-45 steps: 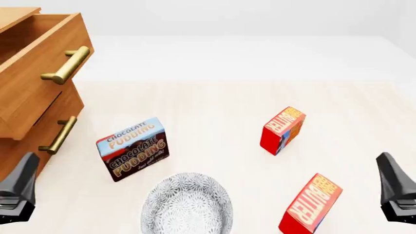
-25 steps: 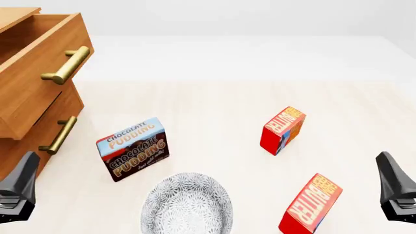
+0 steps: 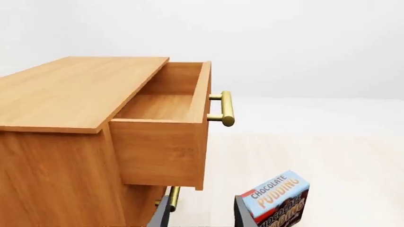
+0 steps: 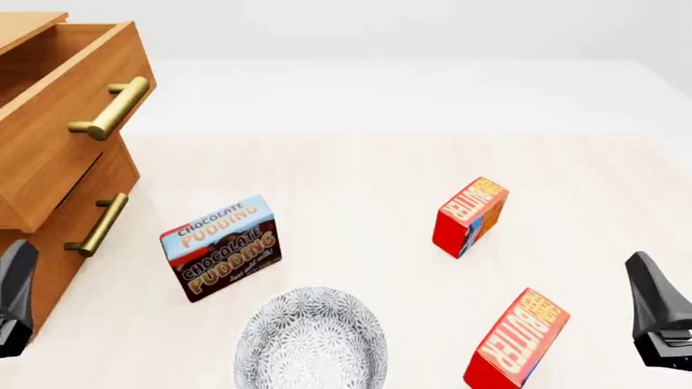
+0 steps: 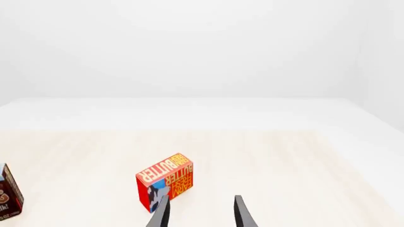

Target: Put the butter at the front in the top drawer of the cabinet and close it.

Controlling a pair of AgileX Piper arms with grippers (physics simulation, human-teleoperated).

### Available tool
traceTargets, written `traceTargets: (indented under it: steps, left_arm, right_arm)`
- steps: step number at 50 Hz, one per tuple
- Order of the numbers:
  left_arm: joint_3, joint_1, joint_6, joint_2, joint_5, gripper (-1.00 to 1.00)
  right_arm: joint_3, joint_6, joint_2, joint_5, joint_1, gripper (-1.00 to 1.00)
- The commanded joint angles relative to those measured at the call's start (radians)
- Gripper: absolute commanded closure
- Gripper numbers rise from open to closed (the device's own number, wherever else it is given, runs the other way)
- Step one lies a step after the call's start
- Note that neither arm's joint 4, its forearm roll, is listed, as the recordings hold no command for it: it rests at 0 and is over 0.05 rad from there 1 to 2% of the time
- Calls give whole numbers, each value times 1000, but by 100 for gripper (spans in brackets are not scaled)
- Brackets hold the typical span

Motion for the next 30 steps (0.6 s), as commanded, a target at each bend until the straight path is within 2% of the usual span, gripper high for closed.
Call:
traceTargets:
  steps: [1, 4, 6, 11, 12, 13, 16, 17, 18, 23, 30]
  left_arm:
    - [-140, 43, -38, -1, 197, -100]
    - [-173, 38, -13, 21, 249, -100]
    - [-225, 25, -63, 41, 291, -100]
    - [-277, -4, -88, 93, 316, -100]
    - [-323, -58, -100, 121, 340, -100]
    - [-333, -70, -128, 175, 344, -100]
    - [-361, -67, -101, 200, 365, -100]
    - [-397, -89, -94, 206, 396, -100]
    - [-416, -60, -100, 220, 412, -100]
    - [-485, -55, -73, 258, 463, -100]
    - [-649, -29, -19, 303, 581, -100]
  right_arm:
    - [1, 1, -4, 4, 0, -100]
    - [1, 0, -4, 4, 0, -100]
    - [1, 1, -4, 4, 0, -100]
    - [1, 0, -4, 4, 0, -100]
    - [1, 0, -4, 4, 0, -100]
    - [1, 0, -4, 4, 0, -100]
    - [1, 0, -4, 4, 0, -100]
    - [1, 0, -4, 4, 0, -100]
    - [1, 0, -4, 4, 0, -100]
    - [1, 0, -4, 4, 0, -100]
    - [1, 0, -4, 4, 0, -100]
